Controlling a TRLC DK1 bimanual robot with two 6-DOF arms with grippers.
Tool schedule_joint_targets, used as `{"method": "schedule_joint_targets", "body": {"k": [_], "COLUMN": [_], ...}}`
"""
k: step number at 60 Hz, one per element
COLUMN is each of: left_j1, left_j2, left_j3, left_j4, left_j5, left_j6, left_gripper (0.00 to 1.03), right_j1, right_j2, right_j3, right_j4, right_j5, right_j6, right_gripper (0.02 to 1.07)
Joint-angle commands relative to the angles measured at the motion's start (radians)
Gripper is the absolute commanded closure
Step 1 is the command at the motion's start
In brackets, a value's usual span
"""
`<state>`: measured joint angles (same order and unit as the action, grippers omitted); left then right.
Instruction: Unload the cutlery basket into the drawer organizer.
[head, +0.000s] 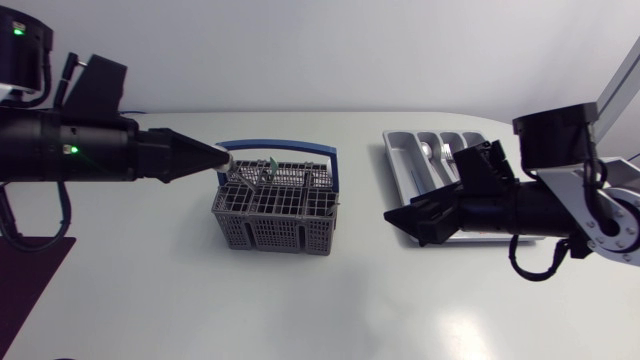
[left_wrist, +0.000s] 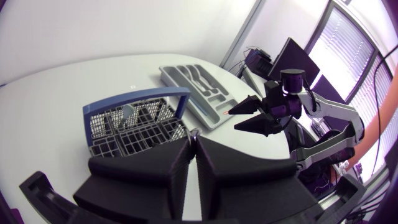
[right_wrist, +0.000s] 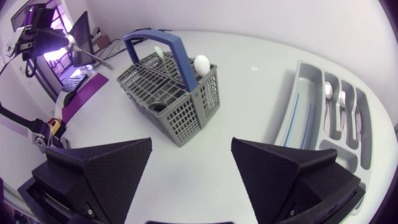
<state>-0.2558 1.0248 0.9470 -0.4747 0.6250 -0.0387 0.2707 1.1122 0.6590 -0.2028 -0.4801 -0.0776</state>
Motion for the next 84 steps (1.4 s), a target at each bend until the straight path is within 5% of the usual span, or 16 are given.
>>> {"method": "schedule_joint_targets", "body": {"k": [1,28,39,64,84], "left_j1": [-0.023,-0.35,-0.359,-0.407,-0.407], "left_j2": [-0.051,0.11,0.228,0.33,0.359], "left_j3": [-0.025,0.007,0.075,0.191,0.223], "left_j4": [-0.005,0.047,-0.007,-0.105,-0.13], "left_j5": [0.027,0.084,0.185,0.251,0.254], "left_j6": [0.04,0.103,0.135,0.171,0.175], "left_gripper": [0.93,0.93,0.93,0.93,0.93], "right_j1": [-0.005,0.139,0.222,0.282,0.314], "right_j2": [-0.057,-0.236,-0.308,-0.219,-0.183], "right_j3": [-0.002,0.028,0.016,0.004,0.017], "right_j4": [-0.047,-0.165,-0.167,-0.222,-0.208], "right_j5": [-0.035,-0.068,-0.086,-0.118,-0.118], "right_j6": [-0.077,-0.229,-0.31,-0.462,-0.487], "right_gripper": [0.14,0.09,0.21,0.22,0.72]}}
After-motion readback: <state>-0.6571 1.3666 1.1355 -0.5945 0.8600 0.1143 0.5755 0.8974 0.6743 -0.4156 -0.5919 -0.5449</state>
